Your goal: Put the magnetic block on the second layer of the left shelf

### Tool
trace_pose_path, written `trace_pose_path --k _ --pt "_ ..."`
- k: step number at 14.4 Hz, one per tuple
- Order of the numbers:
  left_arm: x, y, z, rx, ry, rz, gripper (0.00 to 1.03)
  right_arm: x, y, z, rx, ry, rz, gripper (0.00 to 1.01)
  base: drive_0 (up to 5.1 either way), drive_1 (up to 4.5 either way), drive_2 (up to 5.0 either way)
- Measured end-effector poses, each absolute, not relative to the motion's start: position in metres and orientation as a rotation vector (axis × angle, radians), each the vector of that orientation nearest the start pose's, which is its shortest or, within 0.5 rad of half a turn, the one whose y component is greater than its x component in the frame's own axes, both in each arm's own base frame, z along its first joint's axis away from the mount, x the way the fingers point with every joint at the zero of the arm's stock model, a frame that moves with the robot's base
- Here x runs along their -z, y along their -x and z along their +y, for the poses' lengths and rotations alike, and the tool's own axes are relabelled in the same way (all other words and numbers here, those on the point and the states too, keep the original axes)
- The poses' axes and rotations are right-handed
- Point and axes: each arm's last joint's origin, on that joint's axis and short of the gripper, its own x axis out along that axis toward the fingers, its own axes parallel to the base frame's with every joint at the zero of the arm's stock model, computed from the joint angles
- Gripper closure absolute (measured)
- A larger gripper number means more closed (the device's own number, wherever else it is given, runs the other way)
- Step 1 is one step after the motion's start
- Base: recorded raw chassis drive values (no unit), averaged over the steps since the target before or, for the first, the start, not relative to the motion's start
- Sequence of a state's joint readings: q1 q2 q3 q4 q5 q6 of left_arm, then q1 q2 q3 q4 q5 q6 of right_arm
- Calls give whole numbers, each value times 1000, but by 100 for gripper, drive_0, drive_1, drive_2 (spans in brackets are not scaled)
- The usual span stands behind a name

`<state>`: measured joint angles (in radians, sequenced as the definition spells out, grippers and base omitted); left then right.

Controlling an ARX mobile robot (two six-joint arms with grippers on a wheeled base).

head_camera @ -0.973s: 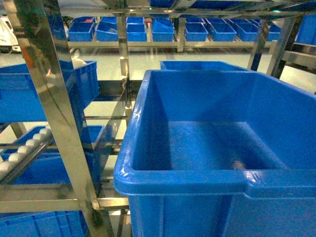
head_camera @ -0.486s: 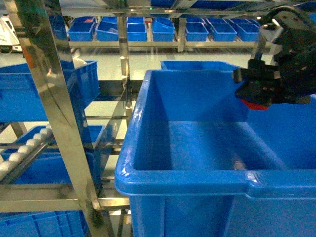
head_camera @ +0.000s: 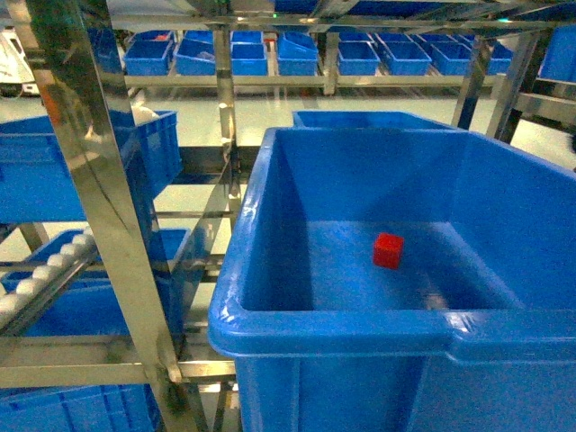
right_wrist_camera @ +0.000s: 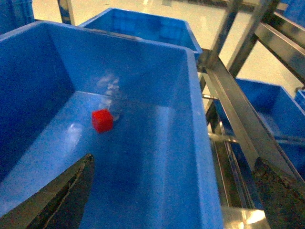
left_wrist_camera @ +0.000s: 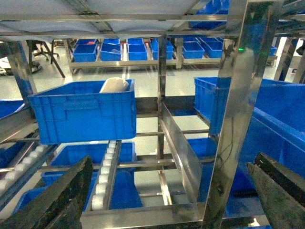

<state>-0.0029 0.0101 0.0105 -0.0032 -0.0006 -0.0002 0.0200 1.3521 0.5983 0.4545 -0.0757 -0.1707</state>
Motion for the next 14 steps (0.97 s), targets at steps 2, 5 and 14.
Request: trace_pose_path --k 2,5,14 --pt "-166 -98 0 2 0 3 5 -216 -224 -16 -112 78 287 3 0 0 0" --pt "-166 -98 0 2 0 3 5 -237 -205 -14 -166 -16 211 3 0 0 0" --pt "-166 -98 0 2 0 3 5 -189 -153 0 -2 8 5 99 0 0 0"
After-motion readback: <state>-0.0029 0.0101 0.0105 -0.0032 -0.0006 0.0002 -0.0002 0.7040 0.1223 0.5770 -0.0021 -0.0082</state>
